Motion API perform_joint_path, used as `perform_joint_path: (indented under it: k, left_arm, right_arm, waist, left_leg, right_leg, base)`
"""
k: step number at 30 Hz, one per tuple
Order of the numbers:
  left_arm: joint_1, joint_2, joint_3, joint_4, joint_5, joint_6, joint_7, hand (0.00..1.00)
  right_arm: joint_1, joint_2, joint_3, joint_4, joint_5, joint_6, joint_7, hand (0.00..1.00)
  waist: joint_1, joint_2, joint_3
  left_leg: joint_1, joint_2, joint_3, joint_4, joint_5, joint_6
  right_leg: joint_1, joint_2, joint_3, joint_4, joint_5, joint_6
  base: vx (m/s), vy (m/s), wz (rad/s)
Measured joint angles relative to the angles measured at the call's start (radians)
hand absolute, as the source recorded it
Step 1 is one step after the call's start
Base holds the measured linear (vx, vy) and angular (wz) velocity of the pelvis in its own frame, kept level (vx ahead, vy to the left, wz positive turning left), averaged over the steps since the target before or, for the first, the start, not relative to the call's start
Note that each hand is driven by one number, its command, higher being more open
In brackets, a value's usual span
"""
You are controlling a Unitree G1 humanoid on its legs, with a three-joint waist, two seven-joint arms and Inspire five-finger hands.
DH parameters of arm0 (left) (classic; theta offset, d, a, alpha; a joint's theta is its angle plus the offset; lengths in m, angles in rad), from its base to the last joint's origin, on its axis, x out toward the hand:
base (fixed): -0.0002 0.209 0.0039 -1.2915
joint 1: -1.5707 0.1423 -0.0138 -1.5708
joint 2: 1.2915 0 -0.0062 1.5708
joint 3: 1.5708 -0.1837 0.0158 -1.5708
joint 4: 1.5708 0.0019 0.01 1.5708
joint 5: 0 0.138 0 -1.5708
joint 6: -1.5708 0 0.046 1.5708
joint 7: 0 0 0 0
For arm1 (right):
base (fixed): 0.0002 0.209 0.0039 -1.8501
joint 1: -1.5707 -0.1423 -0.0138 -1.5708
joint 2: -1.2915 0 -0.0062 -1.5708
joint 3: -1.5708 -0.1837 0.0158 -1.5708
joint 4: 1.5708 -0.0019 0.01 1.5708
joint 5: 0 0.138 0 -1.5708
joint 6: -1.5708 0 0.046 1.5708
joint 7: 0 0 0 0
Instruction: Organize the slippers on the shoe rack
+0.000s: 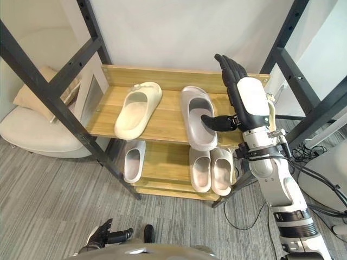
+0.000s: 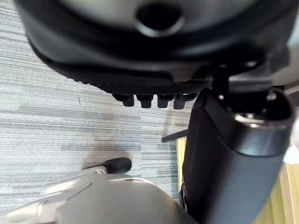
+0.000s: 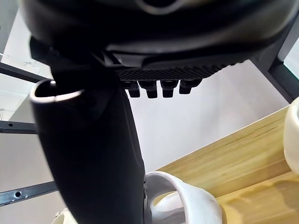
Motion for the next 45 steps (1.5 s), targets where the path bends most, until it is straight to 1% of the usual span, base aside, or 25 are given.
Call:
perform_joint_path:
  k: [7,8,13,16,20,27,34,39,42,44,45]
  left_arm:
    - [0.000,0.000,0.003,-0.012,-0.022,-0.003,-0.008,1.00]
    - [0.000,0.001,0.005,-0.012,-0.023,-0.006,-0.009,1.00]
    - [-0.001,0.005,0.005,-0.012,-0.033,-0.016,-0.011,1.00]
    - [-0.003,0.005,0.005,-0.012,-0.033,-0.018,-0.012,1.00]
    - [-0.017,0.005,0.005,-0.013,-0.033,-0.019,-0.016,1.00]
    - [-0.018,0.008,0.009,-0.021,-0.033,-0.019,-0.017,1.00]
    - [-0.018,0.008,0.010,-0.021,-0.033,-0.015,-0.017,1.00]
    - [-0.018,0.008,0.010,-0.024,-0.032,-0.011,-0.017,1.00]
    - [-0.018,0.008,0.010,-0.026,-0.032,-0.010,-0.016,1.00]
    - [-0.018,0.006,0.009,-0.026,-0.032,-0.006,-0.016,1.00]
    - [-0.018,0.004,0.009,-0.026,-0.031,0.001,-0.016,1.00]
  right_arm:
    - [-0.059,-0.006,0.039,0.048,0.001,0.014,0.001,1.00]
    - [-0.071,-0.006,0.042,0.062,0.001,0.015,0.001,0.00]
    - [-0.120,-0.001,0.074,0.118,0.001,0.022,0.001,0.00]
    - [-0.157,0.007,0.097,0.147,0.003,0.025,0.001,0.00]
    - [-0.169,0.018,0.107,0.154,0.005,0.025,0.012,0.00]
    - [-0.198,0.051,0.116,0.171,0.019,0.024,0.020,0.00]
    - [-0.198,0.056,0.116,0.168,0.022,0.020,0.021,0.00]
    - [-0.188,0.056,0.115,0.135,0.022,0.020,0.024,0.00]
    - [-0.165,0.056,0.094,0.048,0.022,0.018,0.025,0.00]
    - [-0.163,0.056,0.078,-0.001,0.022,0.016,0.024,0.00]
    - [-0.163,0.056,0.064,-0.031,0.023,0.013,0.023,0.00]
  waist:
    - [0.011,-0.003,0.011]
    - [0.014,-0.005,0.013]
    - [0.020,-0.012,0.023]
    - [0.022,-0.011,0.029]
    - [0.040,-0.012,0.043]
    - [0.041,-0.021,0.052]
    - [0.039,-0.021,0.053]
    - [0.035,-0.021,0.053]
    - [0.031,-0.019,0.051]
    - [0.027,-0.013,0.048]
    - [0.024,-0.009,0.046]
  left_leg:
    - [-0.019,-0.004,-0.013,0.000,0.000,0.000]
    - [-0.020,-0.004,-0.014,0.000,0.000,0.000]
    - [-0.020,-0.005,-0.017,0.000,0.000,0.000]
    - [-0.020,-0.007,-0.019,-0.002,0.000,0.000]
    - [-0.022,-0.008,-0.024,0.000,0.001,0.001]
    - [-0.025,-0.015,-0.045,0.000,0.002,0.002]
    - [-0.017,-0.015,-0.044,-0.005,0.002,0.002]
    - [-0.010,-0.006,-0.032,-0.003,0.002,0.002]
    - [-0.007,-0.003,-0.025,-0.001,0.002,0.002]
    - [-0.003,0.001,-0.021,-0.005,0.001,0.001]
    - [0.000,0.004,-0.020,-0.005,-0.004,-0.006]
  right_leg:
    - [-0.010,0.000,-0.013,-0.004,0.003,0.004]
    - [-0.010,0.000,-0.015,-0.004,0.003,0.004]
    - [-0.010,-0.001,-0.017,-0.003,0.002,0.004]
    - [-0.009,-0.002,-0.019,-0.003,0.002,0.003]
    - [-0.007,-0.002,-0.025,-0.005,0.002,0.004]
    - [0.002,-0.004,-0.045,-0.007,0.003,0.004]
    - [0.007,-0.005,-0.043,-0.004,0.003,0.004]
    - [0.006,-0.006,-0.031,0.001,0.005,0.006]
    - [0.005,-0.005,-0.023,0.003,0.008,0.004]
    - [0.005,-0.003,-0.018,0.008,0.011,0.001]
    - [0.005,-0.002,-0.016,0.014,0.012,0.000]
  base:
    - [0.00,-0.003,0.04]
    - [-0.01,0.000,0.04]
    - [0.00,0.000,0.00]
    - [0.00,0.000,0.00]
    - [-0.01,-0.001,0.04]
    - [0.00,0.000,0.09]
    - [-0.01,0.003,0.00]
    - [-0.02,0.003,-0.06]
    - [-0.01,0.000,-0.09]
    - [-0.04,0.004,-0.06]
    - [-0.05,0.004,-0.04]
